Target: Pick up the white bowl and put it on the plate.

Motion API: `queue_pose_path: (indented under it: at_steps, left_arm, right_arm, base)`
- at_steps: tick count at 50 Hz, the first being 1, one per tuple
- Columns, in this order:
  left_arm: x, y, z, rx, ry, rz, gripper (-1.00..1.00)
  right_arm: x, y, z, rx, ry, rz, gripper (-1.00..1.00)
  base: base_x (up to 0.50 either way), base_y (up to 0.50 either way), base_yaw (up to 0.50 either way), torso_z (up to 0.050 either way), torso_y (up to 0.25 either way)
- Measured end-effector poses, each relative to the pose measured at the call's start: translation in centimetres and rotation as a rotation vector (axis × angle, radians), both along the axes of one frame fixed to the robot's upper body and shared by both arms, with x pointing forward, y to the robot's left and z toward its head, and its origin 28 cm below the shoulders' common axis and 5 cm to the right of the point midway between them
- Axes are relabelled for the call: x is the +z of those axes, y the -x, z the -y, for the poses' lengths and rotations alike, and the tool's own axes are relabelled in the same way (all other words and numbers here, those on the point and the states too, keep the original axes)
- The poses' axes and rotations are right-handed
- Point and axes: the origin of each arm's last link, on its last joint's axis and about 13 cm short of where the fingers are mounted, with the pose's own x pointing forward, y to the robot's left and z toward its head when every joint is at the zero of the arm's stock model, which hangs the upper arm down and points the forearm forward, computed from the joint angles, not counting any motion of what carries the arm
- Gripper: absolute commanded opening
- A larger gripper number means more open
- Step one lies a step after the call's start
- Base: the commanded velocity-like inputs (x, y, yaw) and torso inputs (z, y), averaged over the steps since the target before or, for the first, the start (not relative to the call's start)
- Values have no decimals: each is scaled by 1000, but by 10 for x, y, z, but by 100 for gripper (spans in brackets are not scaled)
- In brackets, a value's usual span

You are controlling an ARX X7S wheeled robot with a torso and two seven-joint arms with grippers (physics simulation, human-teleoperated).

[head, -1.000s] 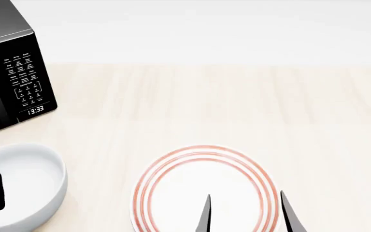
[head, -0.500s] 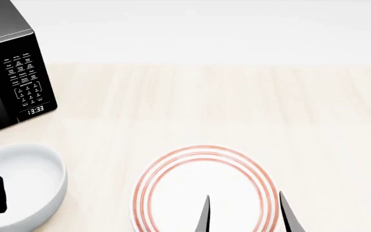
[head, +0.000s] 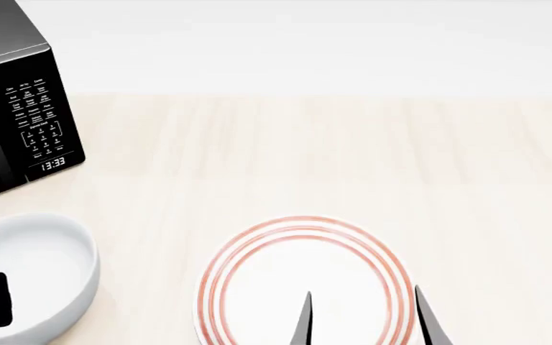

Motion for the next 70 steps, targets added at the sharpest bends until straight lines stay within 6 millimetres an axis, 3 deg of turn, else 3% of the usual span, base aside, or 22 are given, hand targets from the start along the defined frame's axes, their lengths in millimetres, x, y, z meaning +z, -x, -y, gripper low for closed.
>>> queue_pose_path:
  at_steps: [27, 28, 56, 70]
  left_arm:
    - [-6, -1, -6, 25, -8, 23, 100]
    - [-7, -1, -6, 25, -9, 23, -100]
    - [-3, 0, -4, 24, 10, 81, -100]
    - [18, 2, 7, -5, 42, 143, -100]
  right_arm:
    - [-1, 0, 0, 1, 3, -2, 100]
    - [-1, 0, 0, 1, 3, -2, 100]
    - [-2, -1, 0, 2, 3, -5, 100]
    - [-3, -1, 0, 2, 4, -7, 100]
  base:
    - [0, 0, 0, 0, 0]
    - [0, 0, 0, 0, 0]
    - [0, 0, 0, 0, 0]
    - [0, 0, 0, 0, 0]
